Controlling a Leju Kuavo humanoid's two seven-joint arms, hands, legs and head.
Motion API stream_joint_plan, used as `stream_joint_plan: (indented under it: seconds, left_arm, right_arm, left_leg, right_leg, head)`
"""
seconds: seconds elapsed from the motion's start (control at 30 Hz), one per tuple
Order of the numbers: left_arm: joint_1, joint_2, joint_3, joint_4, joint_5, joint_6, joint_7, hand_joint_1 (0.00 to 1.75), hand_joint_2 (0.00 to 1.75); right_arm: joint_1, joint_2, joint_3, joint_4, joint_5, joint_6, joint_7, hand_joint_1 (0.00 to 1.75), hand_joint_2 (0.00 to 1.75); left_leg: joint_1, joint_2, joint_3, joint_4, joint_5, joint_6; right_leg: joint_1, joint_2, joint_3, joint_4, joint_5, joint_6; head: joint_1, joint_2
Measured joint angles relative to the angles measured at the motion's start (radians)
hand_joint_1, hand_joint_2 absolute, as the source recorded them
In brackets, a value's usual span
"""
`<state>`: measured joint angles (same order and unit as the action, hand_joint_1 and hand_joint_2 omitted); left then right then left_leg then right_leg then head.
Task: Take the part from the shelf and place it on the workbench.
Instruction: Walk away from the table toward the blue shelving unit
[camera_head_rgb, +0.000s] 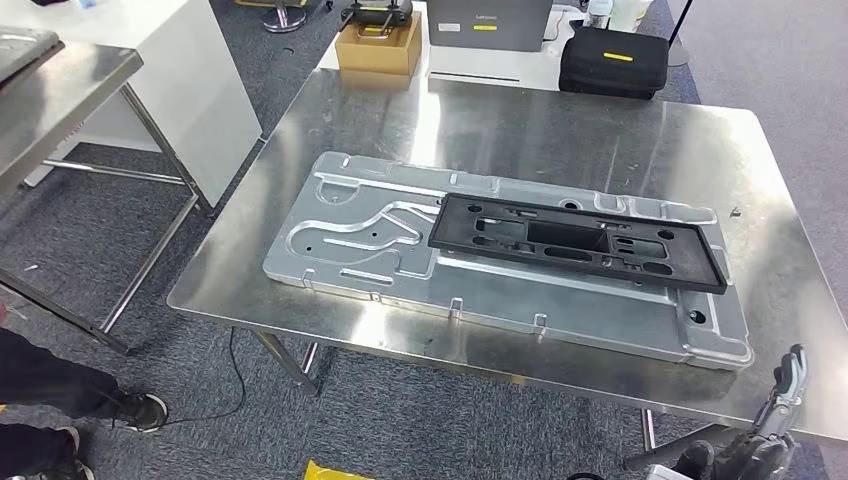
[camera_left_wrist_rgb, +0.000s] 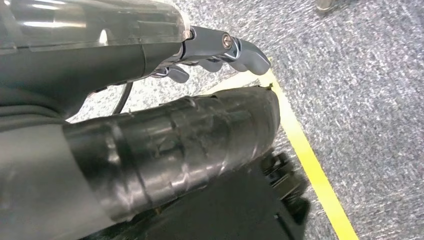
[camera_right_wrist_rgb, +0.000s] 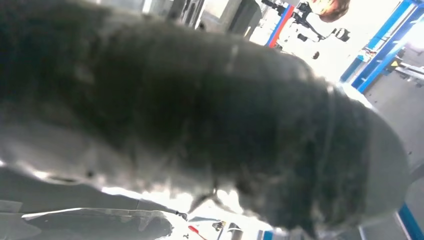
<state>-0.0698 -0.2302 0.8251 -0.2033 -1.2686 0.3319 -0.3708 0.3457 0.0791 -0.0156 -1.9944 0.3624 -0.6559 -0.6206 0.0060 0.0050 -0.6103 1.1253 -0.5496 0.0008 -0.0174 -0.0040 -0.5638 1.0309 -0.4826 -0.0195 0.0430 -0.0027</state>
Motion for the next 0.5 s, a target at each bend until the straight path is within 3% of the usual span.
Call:
stream_joint_plan:
  seconds: [0.07, 0.1, 0.13, 0.17, 0.23, 0.3, 0.4, 0.43, 0.5]
  left_arm:
    - [0.000, 0.000, 0.001, 0.000, 0.000, 0.000, 0.000, 0.00, 0.00]
    - [0.001, 0.000, 0.001, 0.000, 0.000, 0.001, 0.000, 0.00, 0.00]
    - [0.001, 0.000, 0.001, 0.000, 0.000, 0.001, 0.001, 0.00, 0.00]
    - [0.001, 0.000, 0.001, 0.000, 0.000, 0.002, 0.002, 0.00, 0.00]
    - [-0.001, 0.000, 0.001, 0.000, 0.000, 0.003, 0.002, 0.00, 0.00]
    - [-0.004, 0.000, 0.001, 0.000, 0.000, 0.005, 0.003, 0.00, 0.00]
    - [-0.002, 0.001, 0.002, 0.000, 0.000, 0.006, 0.003, 0.00, 0.00]
    - [-0.002, 0.000, 0.002, 0.000, 0.000, 0.007, 0.003, 0.00, 0.00]
    - [-0.003, 0.000, 0.002, 0.000, 0.000, 0.007, 0.003, 0.00, 0.00]
  right_arm:
    - [-0.002, 0.004, 0.000, 0.004, 0.000, 0.000, 0.001, 0.00, 0.00]
    - [-0.002, 0.006, 0.000, 0.007, 0.000, 0.000, 0.001, 0.00, 0.00]
    - [-0.002, 0.008, 0.000, 0.009, 0.000, 0.000, 0.002, 0.00, 0.00]
    - [-0.002, 0.009, 0.000, 0.011, -0.001, 0.000, 0.002, 0.00, 0.00]
    - [-0.002, 0.013, 0.000, 0.012, -0.003, 0.000, 0.003, 0.00, 0.00]
    - [-0.001, 0.017, 0.000, 0.013, -0.006, 0.000, 0.003, 0.00, 0.00]
    - [-0.001, 0.022, 0.000, 0.016, -0.010, 0.000, 0.002, 0.00, 0.00]
    - [0.000, 0.023, -0.001, 0.017, -0.011, 0.000, 0.002, 0.00, 0.00]
    - [0.002, 0.023, -0.001, 0.019, -0.012, 0.000, 0.002, 0.00, 0.00]
  left_leg:
    - [0.001, 0.000, -0.041, 0.121, -0.072, -0.004]
    - [0.001, 0.000, -0.047, 0.156, -0.087, -0.004]
    - [0.000, 0.000, -0.036, 0.157, -0.083, -0.003]
    - [0.000, 0.000, -0.005, 0.117, -0.063, 0.000]
    - [-0.003, 0.000, 0.085, -0.024, -0.015, 0.009]
    - [-0.009, 0.000, 0.135, -0.115, 0.008, 0.018]
    - [-0.012, 0.001, 0.132, -0.132, 0.026, 0.033]
    - [-0.010, 0.003, 0.129, -0.138, 0.036, 0.040]
    - [-0.006, 0.008, 0.115, -0.148, 0.058, 0.053]
  right_leg:
    - [0.004, -0.002, -0.016, 0.001, 0.011, -0.005]
    - [0.005, -0.003, -0.025, 0.002, 0.016, -0.006]
    - [0.007, -0.003, -0.033, 0.003, 0.022, -0.005]
    - [0.007, -0.003, -0.040, 0.005, 0.027, -0.004]
    - [0.009, -0.003, -0.050, 0.009, 0.036, 0.001]
    - [0.010, -0.003, -0.054, 0.011, 0.045, 0.011]
    - [0.005, -0.005, -0.056, 0.008, 0.058, 0.030]
    - [0.004, -0.003, -0.060, 0.016, 0.048, 0.036]
    - [0.003, 0.001, -0.085, 0.082, -0.020, 0.044]
  head:
    - [0.000, 0.000]
    - [0.000, 0.000]
    - [0.000, 0.000]
    - [0.000, 0.000]
    - [0.000, 0.000]
    - [0.000, 0.000]
    - [0.000, 0.000]
    - [0.001, 0.000]
    - [0.001, 0.000]
